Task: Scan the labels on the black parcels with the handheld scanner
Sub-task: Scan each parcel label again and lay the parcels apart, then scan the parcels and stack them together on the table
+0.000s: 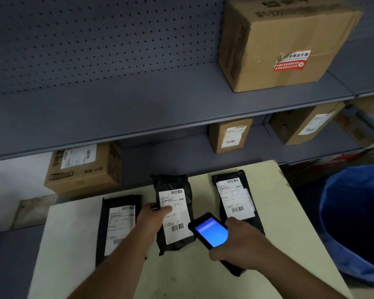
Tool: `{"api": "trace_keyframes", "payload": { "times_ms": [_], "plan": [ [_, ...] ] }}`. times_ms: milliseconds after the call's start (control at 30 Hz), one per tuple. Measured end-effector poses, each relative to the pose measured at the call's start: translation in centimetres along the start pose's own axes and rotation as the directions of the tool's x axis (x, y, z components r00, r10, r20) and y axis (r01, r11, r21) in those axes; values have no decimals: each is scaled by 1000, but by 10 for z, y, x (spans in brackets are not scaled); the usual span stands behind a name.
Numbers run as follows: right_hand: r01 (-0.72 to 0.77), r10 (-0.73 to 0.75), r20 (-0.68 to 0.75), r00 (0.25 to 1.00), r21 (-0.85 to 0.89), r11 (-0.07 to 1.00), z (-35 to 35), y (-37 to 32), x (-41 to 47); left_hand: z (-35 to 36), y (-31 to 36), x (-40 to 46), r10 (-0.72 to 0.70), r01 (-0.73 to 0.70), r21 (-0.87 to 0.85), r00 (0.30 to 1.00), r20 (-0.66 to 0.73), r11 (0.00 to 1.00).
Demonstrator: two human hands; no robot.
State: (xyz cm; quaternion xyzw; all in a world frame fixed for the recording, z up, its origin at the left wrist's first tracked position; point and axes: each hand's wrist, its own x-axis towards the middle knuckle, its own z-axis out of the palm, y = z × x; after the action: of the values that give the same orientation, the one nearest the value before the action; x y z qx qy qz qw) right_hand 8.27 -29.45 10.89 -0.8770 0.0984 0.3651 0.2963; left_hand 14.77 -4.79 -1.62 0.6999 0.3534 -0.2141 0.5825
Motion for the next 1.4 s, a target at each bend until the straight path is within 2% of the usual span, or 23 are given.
{"api": "trace_keyframes", "payload": {
  "times_ms": [433, 833, 1167, 1400],
  "plan": [
    [-87, 86, 18, 996, 96, 992, -20, 54, 12, 73, -26, 39, -107, 102, 75, 992, 71, 992],
    [-120, 118, 21, 993, 109, 987, -26, 78, 15, 113, -30, 47, -127, 124, 83, 991, 33, 989],
    [-94, 93, 21, 995, 60, 994, -18, 70, 19, 108, -43, 46, -146, 142, 40, 985, 89, 989],
    [-72, 70, 60, 996, 26, 997, -2, 43, 23, 61, -53, 48, -147, 147, 9, 989, 24, 989]
  ]
}}
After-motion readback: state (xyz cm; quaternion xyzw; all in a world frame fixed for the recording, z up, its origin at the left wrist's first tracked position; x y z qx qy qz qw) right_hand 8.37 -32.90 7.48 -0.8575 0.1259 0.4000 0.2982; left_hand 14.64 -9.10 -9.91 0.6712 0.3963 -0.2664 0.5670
